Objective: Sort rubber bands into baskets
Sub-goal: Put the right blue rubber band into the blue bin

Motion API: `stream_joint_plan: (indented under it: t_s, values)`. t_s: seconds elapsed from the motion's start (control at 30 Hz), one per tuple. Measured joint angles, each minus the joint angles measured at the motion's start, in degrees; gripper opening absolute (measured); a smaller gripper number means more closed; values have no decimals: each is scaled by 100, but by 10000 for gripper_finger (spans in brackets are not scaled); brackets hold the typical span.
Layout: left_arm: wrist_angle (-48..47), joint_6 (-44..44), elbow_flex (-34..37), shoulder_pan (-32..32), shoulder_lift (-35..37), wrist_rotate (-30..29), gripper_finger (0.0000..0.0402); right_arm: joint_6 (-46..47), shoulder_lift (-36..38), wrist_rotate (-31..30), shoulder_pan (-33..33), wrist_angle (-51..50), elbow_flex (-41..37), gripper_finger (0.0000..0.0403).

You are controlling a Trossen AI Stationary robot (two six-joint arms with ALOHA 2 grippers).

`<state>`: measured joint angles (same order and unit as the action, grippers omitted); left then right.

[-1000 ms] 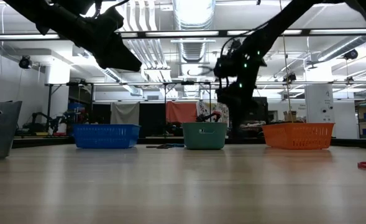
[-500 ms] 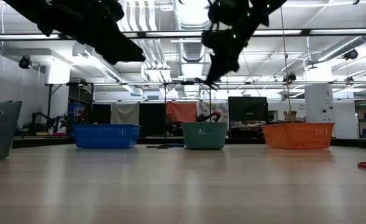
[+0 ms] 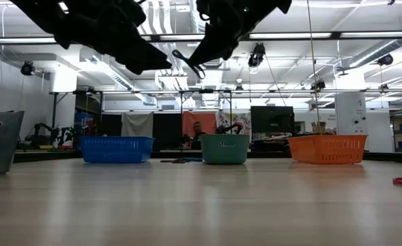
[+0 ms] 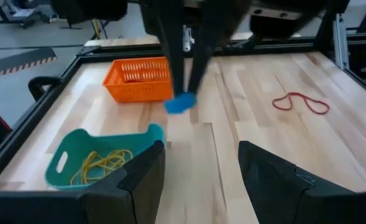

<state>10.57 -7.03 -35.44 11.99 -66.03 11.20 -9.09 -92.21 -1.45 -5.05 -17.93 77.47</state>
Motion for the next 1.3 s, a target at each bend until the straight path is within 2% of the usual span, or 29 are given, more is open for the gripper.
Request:
stream_joint_plan:
  t_s: [0.33,0.6,0.83,1.1,1.3]
  values:
    - [970,8,0,0,-505,-2,187,-52,-252,41,17,242,-7,9]
    - [1001,27,0,0,-621,-4,175,-58,-285,41,17,238,-7,9]
    - [1001,48,0,0,-622,-8,127,-56,-285,41,17,241,-7,9]
    - [990,-6,0,0,-622,-10,13,-50,-285,41,17,241,-7,9]
    - [989,-17,0,0,-622,-10,2,250,-285,43,17,240,-7,24]
